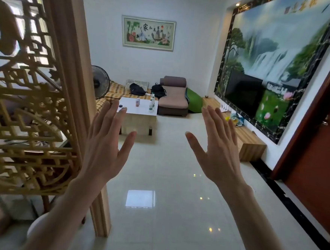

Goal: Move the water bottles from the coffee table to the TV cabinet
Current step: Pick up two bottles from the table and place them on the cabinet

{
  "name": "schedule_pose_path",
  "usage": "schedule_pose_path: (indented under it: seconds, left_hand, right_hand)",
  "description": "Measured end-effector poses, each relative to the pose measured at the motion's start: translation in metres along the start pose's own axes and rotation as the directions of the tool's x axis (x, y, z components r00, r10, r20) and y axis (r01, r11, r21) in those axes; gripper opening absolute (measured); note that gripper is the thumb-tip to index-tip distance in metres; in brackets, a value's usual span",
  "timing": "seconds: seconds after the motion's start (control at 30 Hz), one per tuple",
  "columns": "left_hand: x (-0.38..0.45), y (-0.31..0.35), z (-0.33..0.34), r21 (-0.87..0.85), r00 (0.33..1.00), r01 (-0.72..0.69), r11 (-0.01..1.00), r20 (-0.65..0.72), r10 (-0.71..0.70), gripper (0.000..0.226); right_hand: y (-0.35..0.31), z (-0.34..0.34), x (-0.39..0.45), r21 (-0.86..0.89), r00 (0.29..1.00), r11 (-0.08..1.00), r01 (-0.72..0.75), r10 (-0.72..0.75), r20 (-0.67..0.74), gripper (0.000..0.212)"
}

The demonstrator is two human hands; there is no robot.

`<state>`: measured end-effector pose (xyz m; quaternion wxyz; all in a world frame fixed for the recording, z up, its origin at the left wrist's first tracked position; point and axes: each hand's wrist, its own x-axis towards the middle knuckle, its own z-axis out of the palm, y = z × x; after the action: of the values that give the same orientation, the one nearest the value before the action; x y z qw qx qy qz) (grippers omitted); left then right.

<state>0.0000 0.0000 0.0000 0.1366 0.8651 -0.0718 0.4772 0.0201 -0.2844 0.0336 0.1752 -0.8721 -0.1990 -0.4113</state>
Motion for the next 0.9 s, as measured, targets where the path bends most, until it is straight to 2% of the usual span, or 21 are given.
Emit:
schedule_pose_path:
  seconds: [0.23, 0.57, 0.9]
  left_hand:
    - [0.067, -0.023, 0.108, 0.061, 0.998, 0.018, 0.998, 0.060, -0.022, 0.063]
    - [0.160, -0.059, 0.243, 0.074, 0.998, 0.050, 0.996, 0.040, -0.053, 0.065]
    - [0.244, -0.132, 0.384, 0.075, 0.996, 0.059, 0.995, 0.069, -0.065, 0.068]
  right_hand:
    - [0.072, 0.077, 0.074, 0.003, 1.000, 1.000, -0.018, 0.017, 0.022, 0.075]
    - [0.156, 0.188, 0.183, 0.007, 0.999, 1.000, 0.002, -0.002, 0.033, 0.073]
    - [0.223, 0.332, 0.280, 0.019, 0.999, 1.000, -0.014, 0.013, 0.050, 0.074]
